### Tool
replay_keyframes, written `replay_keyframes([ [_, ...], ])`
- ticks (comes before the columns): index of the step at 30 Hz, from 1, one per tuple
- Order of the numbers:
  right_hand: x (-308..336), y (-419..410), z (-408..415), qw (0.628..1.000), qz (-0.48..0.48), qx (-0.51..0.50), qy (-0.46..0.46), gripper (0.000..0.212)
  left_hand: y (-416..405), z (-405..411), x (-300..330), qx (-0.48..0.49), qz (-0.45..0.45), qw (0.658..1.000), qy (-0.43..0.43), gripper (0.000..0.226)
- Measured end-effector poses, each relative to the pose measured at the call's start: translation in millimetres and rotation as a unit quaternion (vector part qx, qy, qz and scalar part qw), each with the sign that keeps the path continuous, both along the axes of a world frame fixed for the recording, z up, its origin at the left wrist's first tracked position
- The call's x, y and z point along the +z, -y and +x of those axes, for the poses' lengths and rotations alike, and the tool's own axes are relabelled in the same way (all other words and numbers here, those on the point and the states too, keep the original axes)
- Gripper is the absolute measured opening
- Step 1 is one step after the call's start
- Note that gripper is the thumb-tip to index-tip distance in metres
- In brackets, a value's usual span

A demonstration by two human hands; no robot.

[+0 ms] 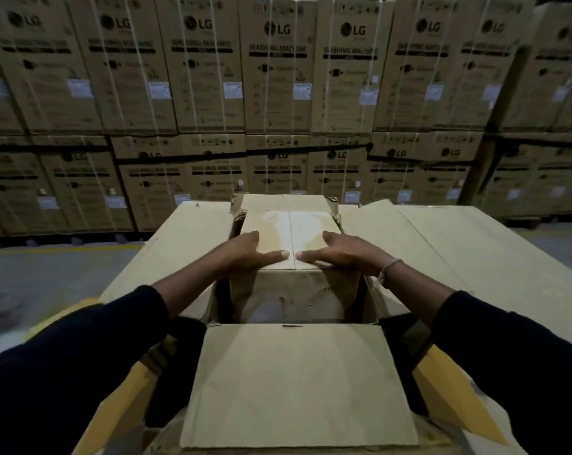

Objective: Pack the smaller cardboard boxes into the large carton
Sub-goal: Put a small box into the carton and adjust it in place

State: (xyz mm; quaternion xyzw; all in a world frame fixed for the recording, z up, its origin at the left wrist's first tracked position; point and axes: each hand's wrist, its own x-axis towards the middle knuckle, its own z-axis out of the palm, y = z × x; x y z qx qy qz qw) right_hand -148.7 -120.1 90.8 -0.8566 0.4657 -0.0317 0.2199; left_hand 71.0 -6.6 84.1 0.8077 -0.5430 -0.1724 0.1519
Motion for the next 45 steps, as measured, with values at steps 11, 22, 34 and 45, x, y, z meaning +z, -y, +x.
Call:
replay_keyframes([
  [11, -51.9, 6.9, 19.3, 0.995, 0.081, -0.012, -0.055, 0.143, 22.3, 0.6, -60.2, 0.024, 0.094, 0.995, -0.023, 0.136],
  [22, -93.4, -7.7, 40.1, 0.967, 0.206, -0.042, -0.147, 0.141, -7.1, 3.1, -80.2, -0.022, 0.260, 0.944, -0.204, 0.077],
  [34, -109.0, -2.6, 33.2, 0.961, 0.142, 0.004, -0.236, 0.142, 28.6, -19.7, -96.7, -0.090, 0.263, 0.926, 0.254, 0.109],
  [45, -119.3, -0.6, 30.6, 0.964, 0.091, -0.008, -0.249, 0.155, 45.8, -23.0, -103.0, 0.000, 0.236, 0.972, 0.008, 0.134],
])
